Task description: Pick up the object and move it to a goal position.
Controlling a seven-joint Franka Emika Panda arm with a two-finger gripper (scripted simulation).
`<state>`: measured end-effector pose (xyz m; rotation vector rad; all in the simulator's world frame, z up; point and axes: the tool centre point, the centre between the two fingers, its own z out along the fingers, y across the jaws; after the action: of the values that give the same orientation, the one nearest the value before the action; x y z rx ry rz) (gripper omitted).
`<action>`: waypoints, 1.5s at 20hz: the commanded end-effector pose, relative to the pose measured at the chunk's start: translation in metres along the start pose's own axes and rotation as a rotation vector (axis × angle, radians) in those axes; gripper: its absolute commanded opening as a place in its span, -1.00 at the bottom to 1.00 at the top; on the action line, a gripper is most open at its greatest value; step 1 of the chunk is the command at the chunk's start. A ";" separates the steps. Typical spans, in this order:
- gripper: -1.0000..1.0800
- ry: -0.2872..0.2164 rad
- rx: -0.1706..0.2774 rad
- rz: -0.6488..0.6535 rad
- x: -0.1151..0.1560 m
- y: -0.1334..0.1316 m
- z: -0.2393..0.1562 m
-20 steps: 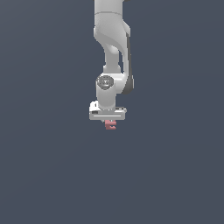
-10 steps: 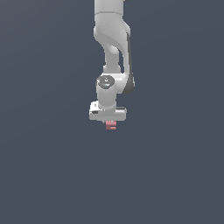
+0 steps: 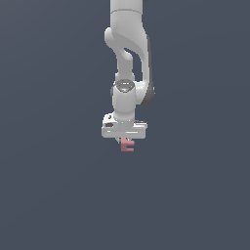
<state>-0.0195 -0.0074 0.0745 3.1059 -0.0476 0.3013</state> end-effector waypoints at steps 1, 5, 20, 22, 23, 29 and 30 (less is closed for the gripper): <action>-1.00 0.067 -0.006 0.010 0.020 -0.007 -0.011; -1.00 0.177 -0.017 0.026 0.052 -0.018 -0.031; -1.00 0.523 -0.056 0.076 0.136 -0.050 -0.117; -1.00 0.559 -0.061 0.081 0.143 -0.053 -0.127; -1.00 0.576 -0.063 0.084 0.146 -0.055 -0.133; -1.00 0.680 -0.077 0.099 0.164 -0.064 -0.164; -1.00 0.697 -0.079 0.101 0.167 -0.066 -0.170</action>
<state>0.1111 0.0550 0.2626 2.7614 -0.1894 1.2747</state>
